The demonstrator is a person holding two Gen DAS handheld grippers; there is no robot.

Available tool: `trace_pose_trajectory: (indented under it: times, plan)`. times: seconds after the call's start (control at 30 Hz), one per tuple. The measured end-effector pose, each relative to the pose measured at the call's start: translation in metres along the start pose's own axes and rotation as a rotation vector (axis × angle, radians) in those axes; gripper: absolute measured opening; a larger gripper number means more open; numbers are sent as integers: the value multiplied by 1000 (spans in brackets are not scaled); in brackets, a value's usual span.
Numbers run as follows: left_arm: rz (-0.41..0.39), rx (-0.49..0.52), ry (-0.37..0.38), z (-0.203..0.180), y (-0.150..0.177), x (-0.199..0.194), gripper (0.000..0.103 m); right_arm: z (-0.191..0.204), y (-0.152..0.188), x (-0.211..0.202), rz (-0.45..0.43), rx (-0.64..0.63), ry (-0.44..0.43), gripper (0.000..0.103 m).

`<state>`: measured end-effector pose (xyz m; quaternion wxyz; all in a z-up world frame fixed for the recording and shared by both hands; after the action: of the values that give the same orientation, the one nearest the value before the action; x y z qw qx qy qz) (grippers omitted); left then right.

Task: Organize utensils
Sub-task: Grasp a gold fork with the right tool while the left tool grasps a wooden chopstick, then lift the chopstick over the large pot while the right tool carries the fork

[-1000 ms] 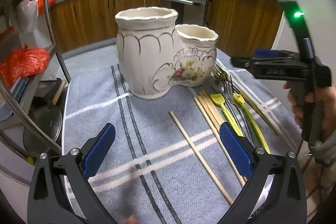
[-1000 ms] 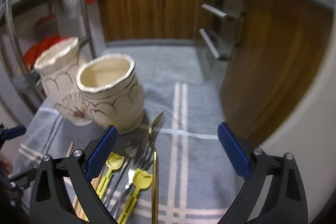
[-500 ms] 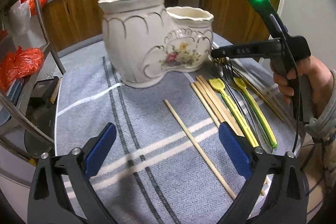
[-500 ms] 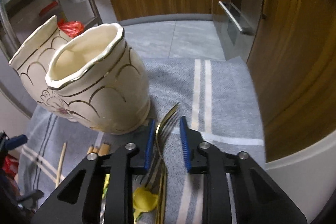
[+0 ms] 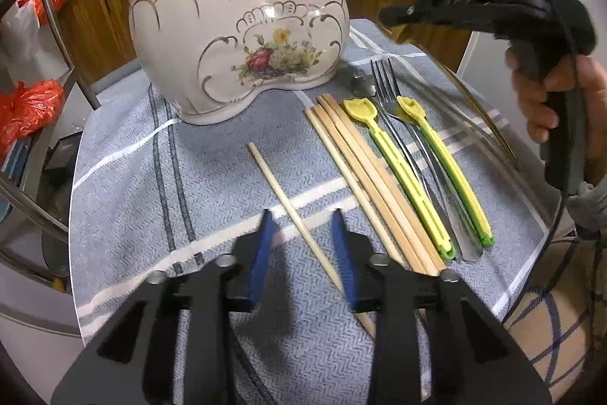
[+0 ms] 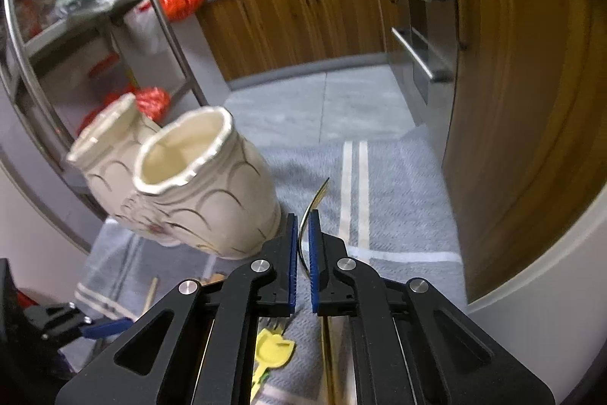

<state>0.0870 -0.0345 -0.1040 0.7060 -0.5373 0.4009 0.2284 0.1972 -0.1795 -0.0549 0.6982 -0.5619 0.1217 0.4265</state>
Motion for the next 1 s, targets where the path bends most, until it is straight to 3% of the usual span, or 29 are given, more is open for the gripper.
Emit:
trace_pose_trajectory:
  times: [0.03,0.4,0.6,0.83,1.0]
  plan:
    - [1,-1,-8,1,0,0,11,1,1,-7,-16,-3,-3,6]
    - [-68,-11,12,14,3,-11,4,18,-22,-79,-209,-43,-72,3]
    - [-234,-19,32,27,-5,-40,4,35,-30,-113,-331,-57,-141,3]
    - [-408,7,-32,37,-21,-73,4,65,-45,-140,-485,-97,-192,2]
    - [-533,30,-31,41,-43,-101,4,84,-64,-149,-531,-101,-244,2]
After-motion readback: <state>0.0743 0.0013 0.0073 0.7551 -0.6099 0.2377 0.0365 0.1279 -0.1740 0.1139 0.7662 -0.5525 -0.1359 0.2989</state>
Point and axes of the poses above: each gripper's, at about its wrist camera, not at the fingertips, and x roughly the way its jaws point, z to its left, y to its underside, the point moved 6 cm from there along x, roughly the way its jaws point, and after that the axes turned 8 degrees about x, right-handed, at the moved point
